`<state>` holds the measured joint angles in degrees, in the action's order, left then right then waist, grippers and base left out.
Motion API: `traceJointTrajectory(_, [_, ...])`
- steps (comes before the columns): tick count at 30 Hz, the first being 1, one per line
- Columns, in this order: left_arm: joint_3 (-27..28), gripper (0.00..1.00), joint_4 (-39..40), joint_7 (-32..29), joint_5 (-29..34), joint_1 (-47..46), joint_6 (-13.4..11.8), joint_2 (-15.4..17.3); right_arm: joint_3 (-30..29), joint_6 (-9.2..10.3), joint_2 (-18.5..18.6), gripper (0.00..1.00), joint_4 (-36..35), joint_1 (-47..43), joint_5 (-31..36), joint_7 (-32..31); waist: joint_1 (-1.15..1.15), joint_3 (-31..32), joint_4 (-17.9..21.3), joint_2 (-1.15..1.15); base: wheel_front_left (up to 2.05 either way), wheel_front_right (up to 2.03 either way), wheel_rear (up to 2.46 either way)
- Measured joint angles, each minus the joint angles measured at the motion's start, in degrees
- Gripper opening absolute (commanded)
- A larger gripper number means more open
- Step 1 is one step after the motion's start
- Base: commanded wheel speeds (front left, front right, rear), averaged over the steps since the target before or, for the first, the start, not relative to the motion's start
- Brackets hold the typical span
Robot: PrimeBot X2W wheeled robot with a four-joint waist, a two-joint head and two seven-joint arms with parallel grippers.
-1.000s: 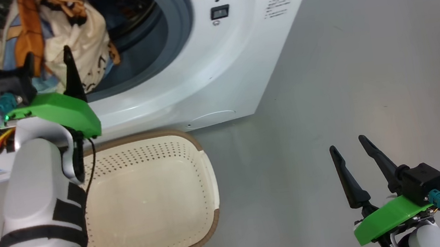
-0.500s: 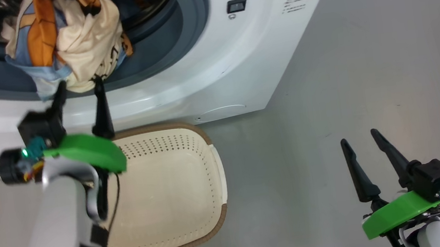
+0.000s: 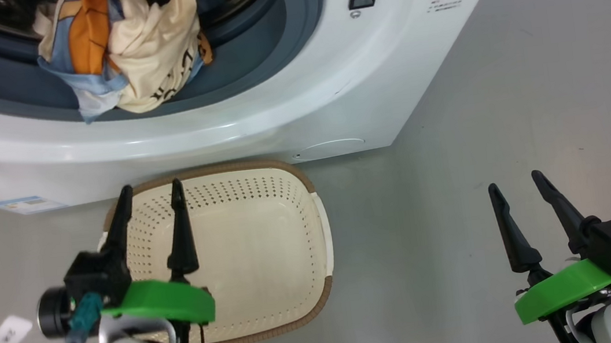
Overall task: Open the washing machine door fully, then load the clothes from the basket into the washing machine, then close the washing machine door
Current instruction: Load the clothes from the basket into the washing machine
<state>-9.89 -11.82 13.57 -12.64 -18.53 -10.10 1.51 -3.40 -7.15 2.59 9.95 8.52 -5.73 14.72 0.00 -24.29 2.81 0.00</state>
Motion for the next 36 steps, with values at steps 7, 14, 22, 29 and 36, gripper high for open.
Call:
traceJointTrajectory(7, [-0.41, 1.00, 7.75, -2.04, -0.04, 6.02, -1.83, 1.04, -1.01, 0.00, 0.01, 1.00, -0.14, 0.02, 0.73, 0.00, 0.00, 0.36, -1.02, 0.00, 0.00, 0.00, 0.00])
traceJointTrajectory(14, [-0.40, 1.00, 13.14, -4.30, -0.03, 9.15, -3.04, 1.66, -1.13, 0.00, 0.01, 1.00, -0.34, 0.00, 1.07, 0.00, 0.00, 0.73, -1.45, 0.00, 0.00, 0.00, 0.00])
traceJointTrajectory(22, [-0.38, 1.00, 14.16, -5.58, 0.13, 9.27, -3.52, 2.45, -0.81, 0.00, 0.01, 1.00, -0.31, 0.01, 1.05, 0.00, 0.00, 0.14, -1.07, 0.00, 0.00, 0.00, 0.00])
traceJointTrajectory(29, [-0.57, 1.00, 10.49, -6.03, -0.10, 6.03, -2.89, 2.67, -0.54, 0.00, 0.01, 1.00, -0.31, 0.04, 0.99, 0.00, 0.00, -0.60, 0.13, 0.00, 0.00, 0.00, 0.00])
traceJointTrajectory(36, [-0.60, 1.00, 2.99, -7.90, -0.10, -3.86, -2.24, 3.65, 0.73, 0.00, -0.02, 1.00, -0.14, 0.12, 0.44, 0.00, 0.00, -1.15, 1.82, 0.00, 0.00, 0.00, 0.00])
